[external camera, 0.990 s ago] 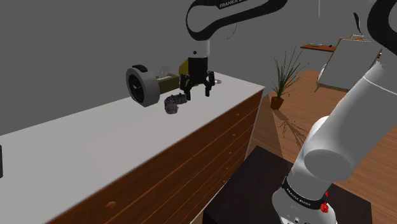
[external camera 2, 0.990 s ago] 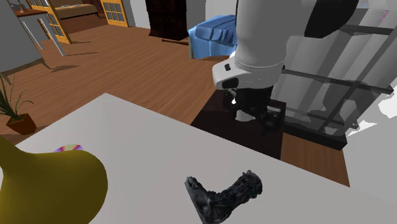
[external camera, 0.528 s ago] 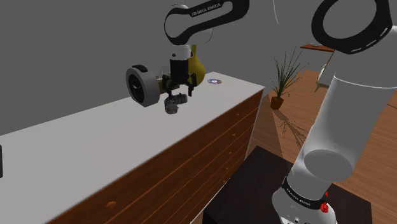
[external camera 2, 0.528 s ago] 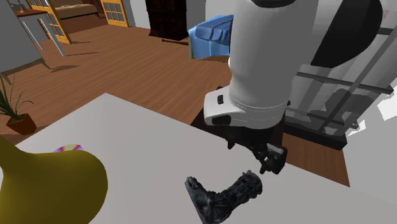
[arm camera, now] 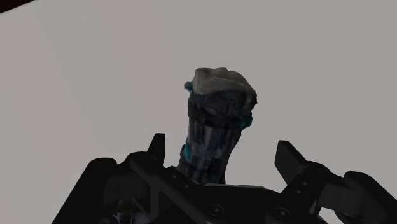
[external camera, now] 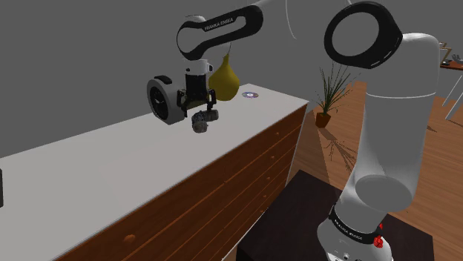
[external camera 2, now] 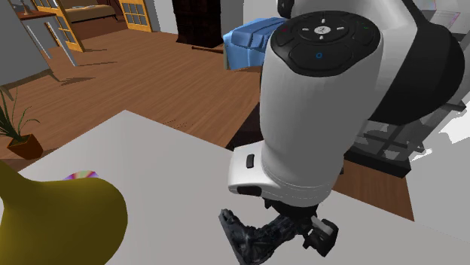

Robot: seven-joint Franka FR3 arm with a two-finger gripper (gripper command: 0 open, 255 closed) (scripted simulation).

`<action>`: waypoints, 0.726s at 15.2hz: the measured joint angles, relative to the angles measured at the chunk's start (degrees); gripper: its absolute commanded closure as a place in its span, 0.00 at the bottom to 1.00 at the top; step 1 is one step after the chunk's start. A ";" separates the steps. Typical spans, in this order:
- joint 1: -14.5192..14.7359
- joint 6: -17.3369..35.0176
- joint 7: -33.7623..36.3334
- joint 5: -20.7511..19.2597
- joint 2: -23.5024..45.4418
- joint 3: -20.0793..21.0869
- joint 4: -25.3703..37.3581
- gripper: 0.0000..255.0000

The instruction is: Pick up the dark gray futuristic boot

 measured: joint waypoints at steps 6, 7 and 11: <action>0.00 3.15 -0.24 0.02 0.70 -0.03 -2.42 1.00; 0.01 3.23 -0.24 0.02 0.71 -0.03 -2.45 1.00; 0.00 3.31 -0.23 0.02 0.66 -0.03 -2.50 1.00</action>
